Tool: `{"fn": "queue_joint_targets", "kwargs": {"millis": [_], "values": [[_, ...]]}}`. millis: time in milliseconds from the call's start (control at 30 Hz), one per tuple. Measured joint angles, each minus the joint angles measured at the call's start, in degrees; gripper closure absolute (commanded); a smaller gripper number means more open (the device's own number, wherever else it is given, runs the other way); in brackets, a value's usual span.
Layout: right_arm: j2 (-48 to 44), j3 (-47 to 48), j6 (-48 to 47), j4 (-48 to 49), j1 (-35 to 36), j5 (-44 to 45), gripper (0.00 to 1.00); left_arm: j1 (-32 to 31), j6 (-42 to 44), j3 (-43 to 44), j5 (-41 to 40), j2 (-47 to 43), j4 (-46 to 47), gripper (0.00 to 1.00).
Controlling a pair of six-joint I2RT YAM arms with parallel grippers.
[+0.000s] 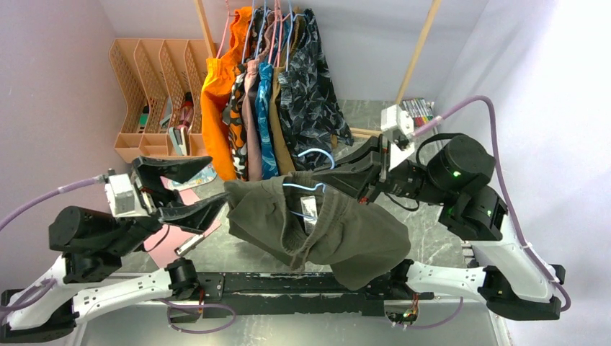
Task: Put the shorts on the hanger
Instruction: Hang the shorts on the hanger.
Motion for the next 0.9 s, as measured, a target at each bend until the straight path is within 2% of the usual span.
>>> {"fn": "queue_joint_targets", "kwargs": {"millis": [167, 300, 500, 700, 900], "values": [[-1.62, 0.00, 0.81, 1.97, 0.00, -1.51, 1.00, 0.00, 2.58, 3.26, -1.38, -0.22, -3.19, 0.06], [-1.81, -0.02, 1.62, 4.02, 0.00, -3.56, 1.00, 0.00, 5.42, 11.52, 3.65, 6.05, -6.86, 0.00], [-1.90, -1.27, 2.78, 6.60, 0.00, -6.14, 1.00, 0.00, 9.11, 22.43, 15.63, 17.79, -14.71, 0.01], [-1.88, -1.44, 2.95, 6.58, 0.00, -7.82, 1.00, 0.00, 11.65, 26.05, 23.32, 25.31, -24.13, 0.00], [-1.60, -1.57, 2.80, 6.19, 0.00, -8.92, 1.00, 0.00, 13.22, 27.80, 27.04, 28.70, -27.45, 0.06]]}}
